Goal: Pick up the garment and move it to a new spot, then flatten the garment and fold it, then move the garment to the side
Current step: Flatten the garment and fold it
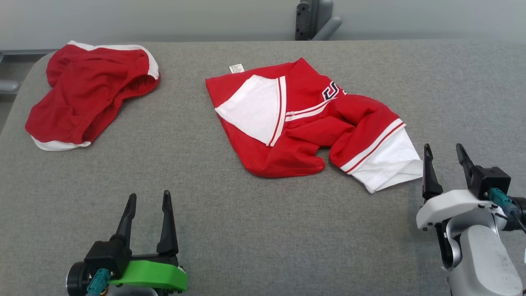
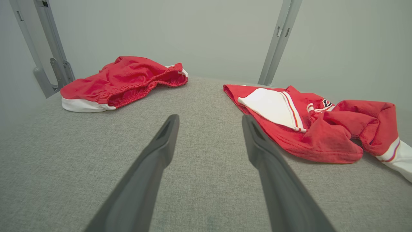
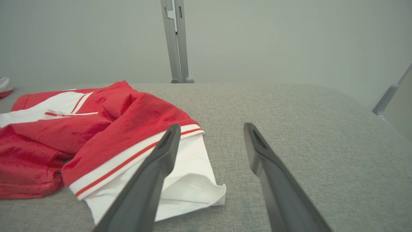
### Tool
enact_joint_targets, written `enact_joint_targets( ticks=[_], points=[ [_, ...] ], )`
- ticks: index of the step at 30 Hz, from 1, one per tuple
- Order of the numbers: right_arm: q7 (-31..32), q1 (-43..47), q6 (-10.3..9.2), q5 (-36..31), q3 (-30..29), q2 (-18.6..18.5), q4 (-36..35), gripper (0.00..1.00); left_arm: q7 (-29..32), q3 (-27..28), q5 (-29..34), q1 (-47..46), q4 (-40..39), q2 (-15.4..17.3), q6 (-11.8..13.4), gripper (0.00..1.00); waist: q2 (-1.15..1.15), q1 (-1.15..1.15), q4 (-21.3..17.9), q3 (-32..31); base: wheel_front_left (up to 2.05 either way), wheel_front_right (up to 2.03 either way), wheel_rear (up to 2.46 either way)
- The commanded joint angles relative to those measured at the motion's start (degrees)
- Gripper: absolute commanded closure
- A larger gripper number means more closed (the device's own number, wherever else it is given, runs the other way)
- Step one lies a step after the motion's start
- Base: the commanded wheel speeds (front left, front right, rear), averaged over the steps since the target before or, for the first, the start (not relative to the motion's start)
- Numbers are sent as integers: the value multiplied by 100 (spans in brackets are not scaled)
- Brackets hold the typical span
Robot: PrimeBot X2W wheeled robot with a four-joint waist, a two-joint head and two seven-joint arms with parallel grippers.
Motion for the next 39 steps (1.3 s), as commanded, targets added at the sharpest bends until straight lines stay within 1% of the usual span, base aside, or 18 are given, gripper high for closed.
enact_joint_targets(
  ticks=[1,2,3,4,5,8,14,19,20,21,23,24,29,33,39],
  points=[
    [-18,-298,-4,-174,-92,-19,305,0,-4,-31,-46,-149,-25,6,17,0,31,0,255,262,0,0,0],
    [-18,-435,-4,-247,-118,-46,515,0,-4,-52,-50,-175,-22,5,15,0,31,0,306,312,0,0,0],
    [-18,-435,-4,-247,-118,-46,515,0,-4,-52,-50,-175,-22,5,15,0,31,0,306,312,0,0,0],
    [-18,-600,-4,-296,-147,-88,709,0,-4,-77,-52,-201,-16,5,12,0,31,0,359,368,0,0,0],
    [14,-914,-4,-384,-212,-176,1170,0,-4,-136,-72,-261,-18,5,18,0,31,0,480,473,0,0,0],
    [128,-1425,-4,-426,-356,-355,1804,0,-4,-227,-93,-355,-47,5,56,0,31,0,681,641,0,0,0],
    [580,-2233,-4,-462,-381,-720,2940,0,-4,-391,-156,-490,-69,4,112,0,31,0,1058,902,0,0,0],
    [1087,-2636,-3,-270,-268,-849,3722,0,-4,-434,-179,-513,-47,4,134,0,31,0,1176,926,0,0,0],
    [1124,-2687,-2,-237,-237,-856,3822,16,-4,-431,-183,-512,-39,4,137,0,31,0,1182,919,0,0,0],
    [1135,-2740,-2,-208,-209,-860,3899,43,-4,-429,-189,-515,-31,4,143,0,31,0,1183,909,0,0,0],
    [1092,-2831,-1,-138,-147,-885,4017,87,-4,-427,-192,-527,-22,4,157,0,31,0,1177,887,0,0,0],
    [1057,-2876,-2,-99,-114,-905,4069,100,-4,-433,-189,-534,-23,4,162,0,31,0,1171,878,0,0,0],
    [648,-3153,-8,-13,-33,-1178,4087,100,-4,-463,-173,-546,-60,4,172,0,31,0,1138,865,0,0,0],
    [317,-3308,-7,-94,-80,-1391,4059,100,-4,-472,-148,-536,-82,4,164,0,31,0,1116,869,0,0,0],
    [16,-3412,-7,-279,-76,-1622,3782,100,-4,-491,-111,-554,-91,4,144,0,31,0,1077,872,0,0,0]
  ],
)
